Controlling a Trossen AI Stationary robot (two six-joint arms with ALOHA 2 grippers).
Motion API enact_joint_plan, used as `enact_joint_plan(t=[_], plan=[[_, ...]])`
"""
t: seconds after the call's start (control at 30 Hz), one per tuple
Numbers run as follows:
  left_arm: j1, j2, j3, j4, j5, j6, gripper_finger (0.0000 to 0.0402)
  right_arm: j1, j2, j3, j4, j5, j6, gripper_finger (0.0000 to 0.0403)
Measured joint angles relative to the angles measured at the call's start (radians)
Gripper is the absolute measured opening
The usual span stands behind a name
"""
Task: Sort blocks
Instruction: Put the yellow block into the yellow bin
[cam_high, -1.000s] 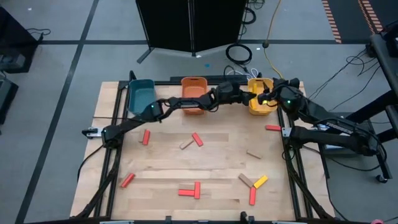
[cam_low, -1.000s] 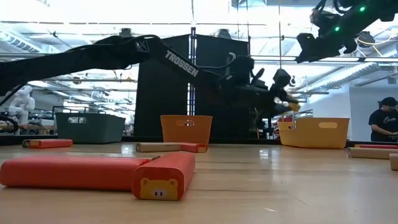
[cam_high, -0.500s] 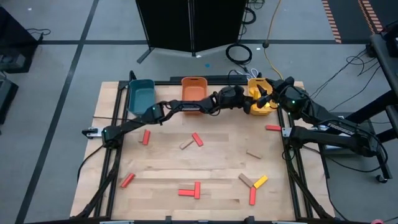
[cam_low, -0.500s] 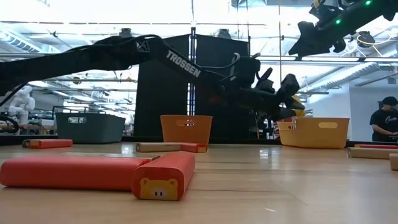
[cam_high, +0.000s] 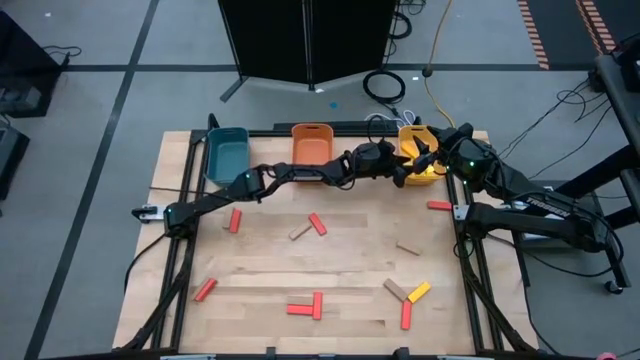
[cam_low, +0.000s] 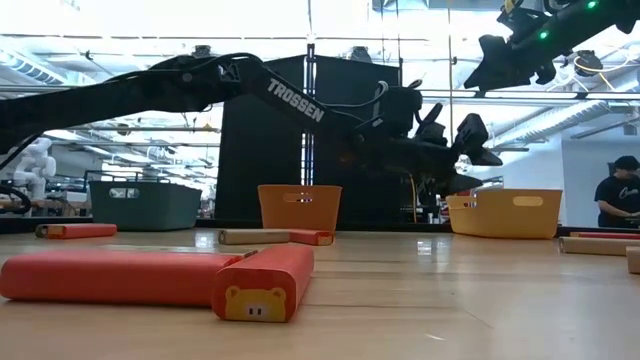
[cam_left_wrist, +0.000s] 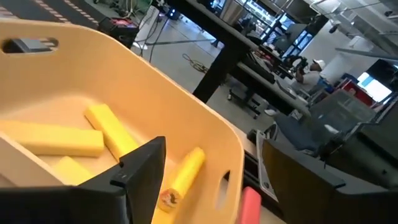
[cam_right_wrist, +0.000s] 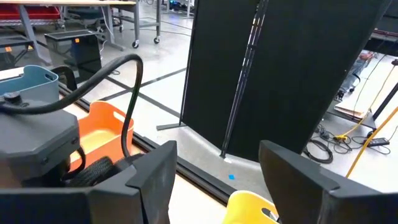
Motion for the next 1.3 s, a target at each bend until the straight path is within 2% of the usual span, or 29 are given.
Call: enact_joint_plan(t=[0.07, 0.2, 0.33, 0.47, 0.6, 0.8, 0.9, 1.0, 1.13, 1.3], plan=[[0.009, -0.003, 0.000, -0.003, 0.008, 0.013, 0.0262, 0.000, 0.000, 0.000, -0.001, 0.000, 0.000, 0.0222], [0.010, -0.015, -0.001, -0.069, 0.118, 0.034, 0.0253, 0.000, 0.000, 0.000, -0.022, -0.011, -0.004, 0.0222], [-0.009, -0.049, -0.001, -0.183, 0.153, 0.147, 0.0242, 0.000, 0.000, 0.000, -0.033, -0.110, -0.011, 0.0222], [-0.025, -0.101, -0.001, -0.283, 0.119, 0.272, 0.0235, 0.000, -0.003, 0.000, -0.032, -0.227, -0.008, 0.0222], [-0.038, -0.191, -0.001, -0.497, 0.110, 0.375, 0.0235, 0.000, -0.009, 0.000, -0.011, -0.355, -0.001, 0.0222], [-0.051, -0.349, 0.000, -0.992, 0.011, 0.494, 0.0235, 0.034, -0.012, 0.001, 0.048, -0.548, 0.012, 0.0222], [-0.061, -0.399, 0.000, -1.226, -0.020, 0.518, 0.0235, 0.074, -0.011, 0.001, 0.073, -0.575, 0.033, 0.0222], [-0.094, -0.431, 0.000, -1.426, -0.094, 0.533, 0.0235, 0.116, -0.011, 0.001, 0.081, -0.573, 0.047, 0.0222], [-0.175, -0.441, -0.037, -1.553, -0.204, 0.481, 0.0235, 0.163, -0.019, 0.001, 0.080, -0.572, 0.052, 0.0222], [-0.313, -0.445, -0.114, -1.544, -0.270, 0.405, 0.0235, 0.211, -0.057, 0.001, 0.070, -0.573, 0.046, 0.0222]])
